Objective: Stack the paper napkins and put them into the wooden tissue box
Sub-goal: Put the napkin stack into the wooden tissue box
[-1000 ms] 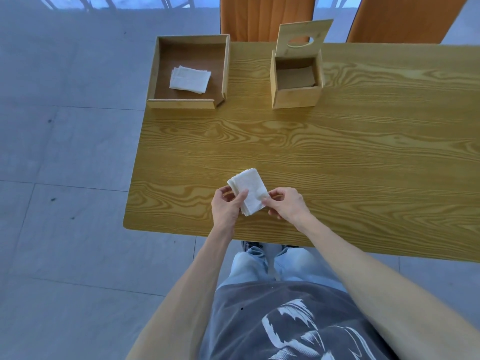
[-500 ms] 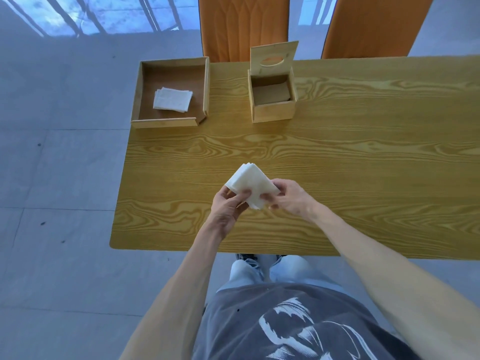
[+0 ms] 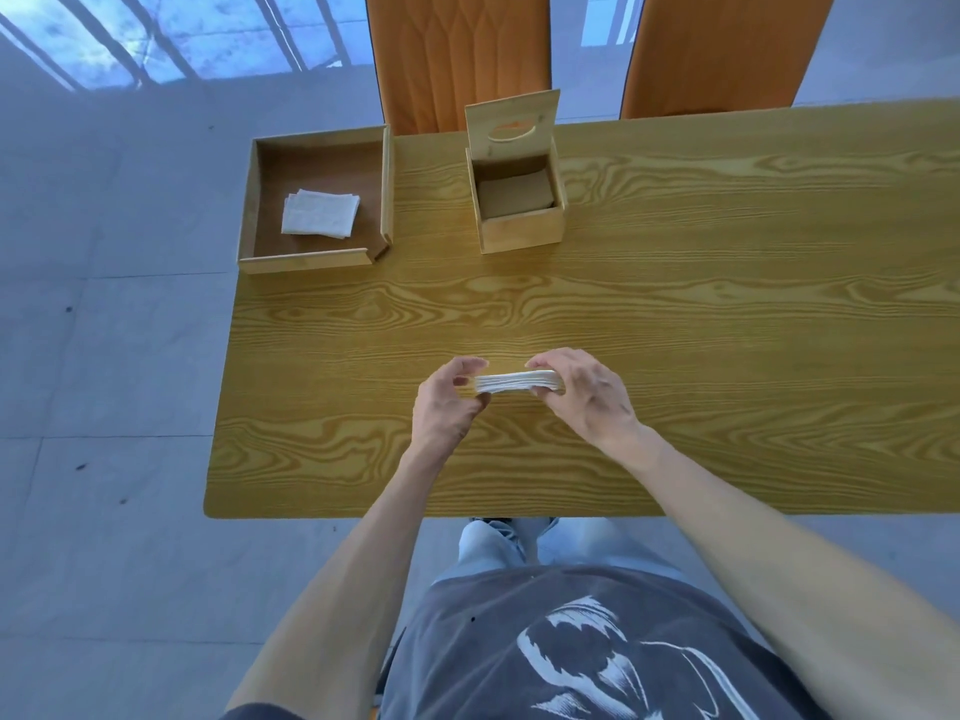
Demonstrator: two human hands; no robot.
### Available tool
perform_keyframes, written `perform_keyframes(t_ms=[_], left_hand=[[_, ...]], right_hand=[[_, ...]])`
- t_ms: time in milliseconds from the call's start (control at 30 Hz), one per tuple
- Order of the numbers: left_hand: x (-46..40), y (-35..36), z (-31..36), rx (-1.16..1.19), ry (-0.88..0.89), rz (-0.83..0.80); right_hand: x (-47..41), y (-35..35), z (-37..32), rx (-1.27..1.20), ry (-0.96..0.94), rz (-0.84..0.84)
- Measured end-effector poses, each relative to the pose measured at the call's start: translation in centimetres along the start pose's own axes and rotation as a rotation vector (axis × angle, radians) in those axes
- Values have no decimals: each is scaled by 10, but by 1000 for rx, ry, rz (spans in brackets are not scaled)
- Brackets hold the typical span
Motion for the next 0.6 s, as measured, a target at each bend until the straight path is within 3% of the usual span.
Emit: perform_keyframes(t_ms=[433, 600], left_hand=[[-21, -5, 20, -8, -10, -37], [-47, -15, 60, -53, 151, -57]], right_hand=[[-27, -12, 11, -50, 121, -5], [-61, -45, 2, 1, -1, 55]])
Point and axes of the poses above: each hand's wrist, its own x-axis away from the middle knuckle, its own y-axis out of the palm, z = x × y, the point moved 4 cm from there along -x, towards the middle knuckle, and after that the axes turned 6 degrees about z, right-handed, at the moved point
